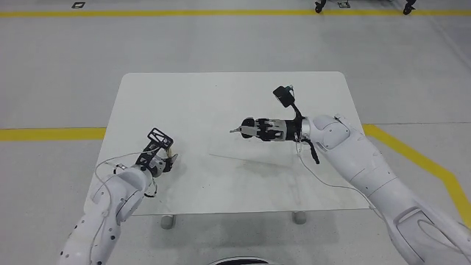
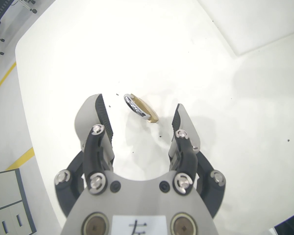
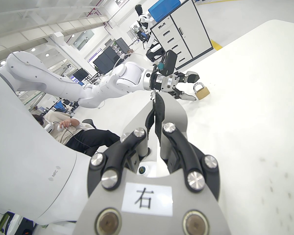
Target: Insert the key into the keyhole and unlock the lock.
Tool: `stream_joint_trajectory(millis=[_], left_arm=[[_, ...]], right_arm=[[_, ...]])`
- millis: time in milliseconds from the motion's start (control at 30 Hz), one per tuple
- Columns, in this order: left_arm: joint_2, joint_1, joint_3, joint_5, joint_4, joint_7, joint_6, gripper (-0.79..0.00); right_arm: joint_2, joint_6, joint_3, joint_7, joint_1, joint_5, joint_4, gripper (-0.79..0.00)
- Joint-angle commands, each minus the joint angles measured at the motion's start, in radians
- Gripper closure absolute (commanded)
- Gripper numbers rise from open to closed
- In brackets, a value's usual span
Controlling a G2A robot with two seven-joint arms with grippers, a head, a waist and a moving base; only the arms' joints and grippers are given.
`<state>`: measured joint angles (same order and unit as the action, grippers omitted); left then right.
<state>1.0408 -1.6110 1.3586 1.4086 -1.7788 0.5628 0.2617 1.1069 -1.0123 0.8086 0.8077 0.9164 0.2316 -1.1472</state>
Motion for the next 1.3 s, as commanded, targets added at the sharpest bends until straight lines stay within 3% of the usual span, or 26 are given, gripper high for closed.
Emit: stream_joint_trajectory(millis=[0, 133, 233, 600, 933, 967, 1000, 1067, 1267], left_arm=[[0.002, 0.011, -0.01, -0.007, 0.016, 0.0, 0.017, -0.351], [0.004, 0.034, -0.028, 0.006, 0.04, 0.013, 0.034, -0.222], [0.005, 0.04, -0.028, 0.0, 0.046, 0.009, 0.038, 0.0], [0.007, 0.042, -0.014, -0.015, 0.055, -0.008, 0.039, 0.0], [0.003, 0.076, 0.023, -0.23, 0.116, -0.035, 0.23, 0.0], [0.003, 0.084, 0.023, -0.244, 0.128, -0.029, 0.24, -0.025], [0.003, 0.093, 0.022, -0.249, 0.137, -0.024, 0.246, -0.132], [0.003, 0.105, 0.017, -0.257, 0.152, -0.02, 0.249, -0.256], [0.002, 0.121, 0.015, -0.272, 0.17, -0.023, 0.26, -0.32]], right_arm=[[0.0, 0.0, 0.0, 0.0, 0.0, 0.0, 0.0, 0.0], [0.0, 0.0, 0.0, 0.0, 0.0, 0.0, 0.0, 0.0], [0.0, 0.0, 0.0, 0.0, 0.0, 0.0, 0.0, 0.0], [0.0, 0.0, 0.0, 0.0, 0.0, 0.0, 0.0, 0.0], [0.0, 0.0, 0.0, 0.0, 0.0, 0.0, 0.0, 0.0], [0.0, 0.0, 0.0, 0.0, 0.0, 0.0, 0.0, 0.0], [0.0, 0.0, 0.0, 0.0, 0.0, 0.0, 0.0, 0.0], [0.0, 0.0, 0.0, 0.0, 0.0, 0.0, 0.0, 0.0], [0.0, 0.0, 0.0, 0.0, 0.0, 0.0, 0.0, 0.0]])
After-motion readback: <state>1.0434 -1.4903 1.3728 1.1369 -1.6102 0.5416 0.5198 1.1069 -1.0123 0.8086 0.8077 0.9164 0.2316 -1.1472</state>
